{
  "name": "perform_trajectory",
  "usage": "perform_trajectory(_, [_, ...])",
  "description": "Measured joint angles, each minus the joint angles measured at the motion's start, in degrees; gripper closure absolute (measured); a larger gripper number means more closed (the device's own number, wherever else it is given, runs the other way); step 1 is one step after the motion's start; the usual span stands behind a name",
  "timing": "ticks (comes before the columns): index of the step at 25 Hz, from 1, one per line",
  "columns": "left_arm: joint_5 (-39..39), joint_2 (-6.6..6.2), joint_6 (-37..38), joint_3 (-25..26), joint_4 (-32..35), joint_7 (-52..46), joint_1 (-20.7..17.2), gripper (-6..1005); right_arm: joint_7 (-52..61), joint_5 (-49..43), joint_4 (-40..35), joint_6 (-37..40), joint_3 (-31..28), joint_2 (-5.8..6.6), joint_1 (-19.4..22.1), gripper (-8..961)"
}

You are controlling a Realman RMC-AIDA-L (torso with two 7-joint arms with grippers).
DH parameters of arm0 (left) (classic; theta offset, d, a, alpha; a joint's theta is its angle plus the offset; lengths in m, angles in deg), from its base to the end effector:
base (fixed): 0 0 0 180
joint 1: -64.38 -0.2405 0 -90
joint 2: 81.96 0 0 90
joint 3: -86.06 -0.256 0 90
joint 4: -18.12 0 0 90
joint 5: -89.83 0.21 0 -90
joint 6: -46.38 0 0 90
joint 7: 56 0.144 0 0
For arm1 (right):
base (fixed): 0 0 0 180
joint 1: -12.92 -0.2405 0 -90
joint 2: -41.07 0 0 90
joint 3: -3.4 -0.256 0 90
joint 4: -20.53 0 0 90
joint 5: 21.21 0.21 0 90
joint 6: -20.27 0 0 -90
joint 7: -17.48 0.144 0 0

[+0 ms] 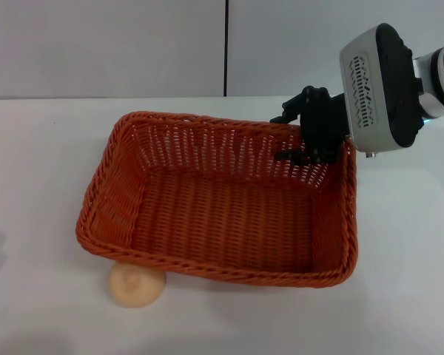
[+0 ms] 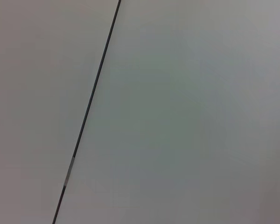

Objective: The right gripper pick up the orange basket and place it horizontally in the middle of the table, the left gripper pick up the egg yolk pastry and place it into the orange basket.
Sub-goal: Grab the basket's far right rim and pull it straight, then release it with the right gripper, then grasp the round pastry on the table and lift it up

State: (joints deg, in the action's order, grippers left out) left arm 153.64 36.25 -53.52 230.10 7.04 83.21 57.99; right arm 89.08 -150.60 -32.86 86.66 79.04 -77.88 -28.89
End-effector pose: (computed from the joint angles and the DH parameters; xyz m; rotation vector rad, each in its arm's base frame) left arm -0.3924 0.1171 0.0426 -1.5668 -0.7088 -0.9650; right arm 0.1707 0.4009 -0.0439 -2.7930 -0.5892 -0.2484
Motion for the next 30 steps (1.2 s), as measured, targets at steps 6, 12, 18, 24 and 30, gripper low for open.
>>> perform_trajectory(6, [0.0,0.0,0.4,0.1,0.0,-0.1,0.6,165,-0.5,0.1,-1.2,0.2,0.4,0.33,-0.3,459])
perform_trajectory(12, [0.0,-0.08,1.2,0.2,0.0,-0.1,1.4,165,0.3,6.1,-6.7,7.3,-0.9,0.3,1.7,460])
perform_trajectory(18, [0.0,-0.14,1.3,0.3,-0.3,-0.1,1.6,166,6.0,15.3,-18.5,13.9,-1.2,0.02,9.5,461])
perform_trajectory(24, [0.4,-0.81,3.5,-0.5,-1.9,-1.4,3.4,166,8.3,33.8,-32.2,15.1,-1.0,-0.03,25.3,461])
perform_trajectory(30, [8.0,-0.88,7.8,-0.7,-10.3,-8.7,4.6,166,5.1,56.1,-31.7,15.3,-3.6,-0.23,41.1,461])
